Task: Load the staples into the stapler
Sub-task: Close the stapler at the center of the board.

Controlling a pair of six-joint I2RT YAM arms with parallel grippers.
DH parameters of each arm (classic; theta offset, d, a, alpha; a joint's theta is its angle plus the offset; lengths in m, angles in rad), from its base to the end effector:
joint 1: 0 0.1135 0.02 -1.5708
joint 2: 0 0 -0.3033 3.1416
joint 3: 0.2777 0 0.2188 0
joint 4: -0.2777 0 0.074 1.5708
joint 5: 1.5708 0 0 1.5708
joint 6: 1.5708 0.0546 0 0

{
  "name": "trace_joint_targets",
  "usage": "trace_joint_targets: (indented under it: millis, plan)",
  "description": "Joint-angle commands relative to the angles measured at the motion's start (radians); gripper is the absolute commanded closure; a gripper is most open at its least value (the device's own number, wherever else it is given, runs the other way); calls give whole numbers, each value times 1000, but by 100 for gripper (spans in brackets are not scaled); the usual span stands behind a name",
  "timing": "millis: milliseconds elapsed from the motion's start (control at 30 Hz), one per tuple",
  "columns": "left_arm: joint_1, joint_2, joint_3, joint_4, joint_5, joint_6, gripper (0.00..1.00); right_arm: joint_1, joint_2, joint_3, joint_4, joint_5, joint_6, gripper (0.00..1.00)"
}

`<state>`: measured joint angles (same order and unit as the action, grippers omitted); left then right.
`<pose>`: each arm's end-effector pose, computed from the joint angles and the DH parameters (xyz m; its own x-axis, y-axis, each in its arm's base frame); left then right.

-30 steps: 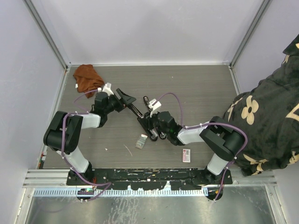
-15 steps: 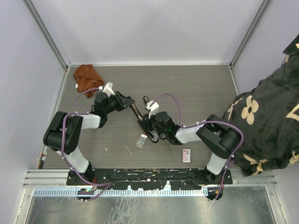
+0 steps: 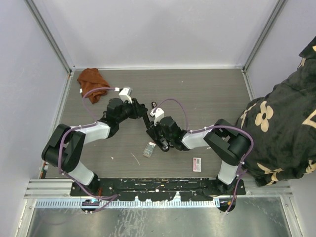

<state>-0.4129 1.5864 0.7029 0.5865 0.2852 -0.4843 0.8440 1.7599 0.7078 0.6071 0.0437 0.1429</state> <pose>0.2919 -0.1447 0.2552 -0.5312 -0.2550 -0.8079 0.4341 0.7370 -0.5181 0.2340 0.2596 0.2031 -0.3857 -0.2197 -0.8961 -0.6723 0.7321 0.1099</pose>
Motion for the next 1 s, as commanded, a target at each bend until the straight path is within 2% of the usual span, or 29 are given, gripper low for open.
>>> trace_joint_targets:
  millis: [0, 167, 400, 500, 967]
  plan:
    - [-70, -38, 14, -117, -126, 196, 91, 0, -7, 81, 112, 55, -51, 99]
    - [-164, -83, -4, -140, -277, 337, 92, 1, -14, 93, 76, 33, -53, 90]
    - [-257, -121, -52, -92, -398, 478, 92, 0, -54, 93, 12, -3, -60, 64]
    - [-294, -123, -70, -67, -426, 529, 93, 0, -79, 87, -21, -6, -54, 57]
    - [-363, -123, -78, -48, -484, 614, 93, 0, -300, -57, -112, 10, -11, 51]
